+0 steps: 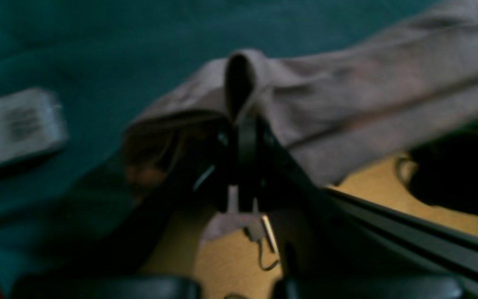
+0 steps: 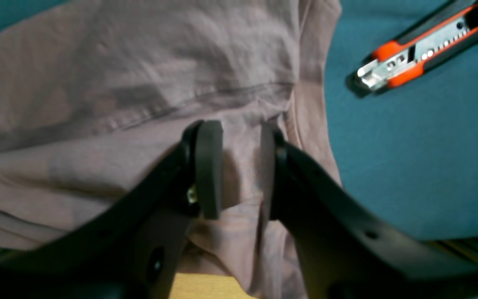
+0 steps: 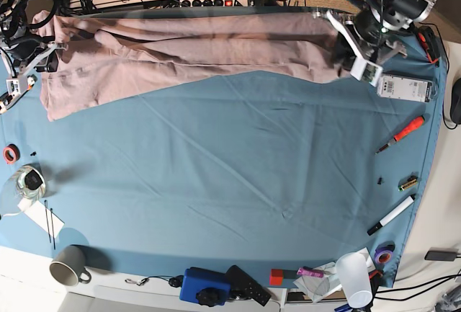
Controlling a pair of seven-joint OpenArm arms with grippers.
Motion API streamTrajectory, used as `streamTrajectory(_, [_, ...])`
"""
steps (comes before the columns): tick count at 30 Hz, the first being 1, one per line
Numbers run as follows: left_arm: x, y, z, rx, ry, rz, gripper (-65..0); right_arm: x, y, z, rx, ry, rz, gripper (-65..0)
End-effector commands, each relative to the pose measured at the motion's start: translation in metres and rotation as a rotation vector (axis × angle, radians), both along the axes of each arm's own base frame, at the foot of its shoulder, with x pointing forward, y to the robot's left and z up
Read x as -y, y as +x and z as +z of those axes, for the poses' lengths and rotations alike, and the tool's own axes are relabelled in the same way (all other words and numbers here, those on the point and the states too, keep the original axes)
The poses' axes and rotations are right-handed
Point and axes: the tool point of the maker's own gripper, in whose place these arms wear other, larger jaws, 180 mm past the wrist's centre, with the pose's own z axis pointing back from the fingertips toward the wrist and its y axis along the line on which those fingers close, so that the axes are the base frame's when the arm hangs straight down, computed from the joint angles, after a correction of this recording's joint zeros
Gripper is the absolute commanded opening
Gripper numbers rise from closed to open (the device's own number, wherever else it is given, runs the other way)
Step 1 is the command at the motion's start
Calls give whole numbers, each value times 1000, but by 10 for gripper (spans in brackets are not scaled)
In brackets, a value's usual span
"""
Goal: Fold the T-shirt properly
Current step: 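Hold the shirt end with the left gripper and pull it further inward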
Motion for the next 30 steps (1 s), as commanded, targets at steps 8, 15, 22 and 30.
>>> streamTrajectory(8, [-17,11,1,27,49,168,-650,6,8,14,43,-26,8,-486])
streamTrajectory(15, [-38,11,-4,31,181,194,-650,6,9,14,45,-26,8,-486])
streamTrajectory(22, [-32,7,-12,-4,138,182,-650,6,9,15,49,-26,8,-486])
streamTrajectory(30, [-28,11,-7,47,125,161,-364,6,9,15,48,-26,8,-486])
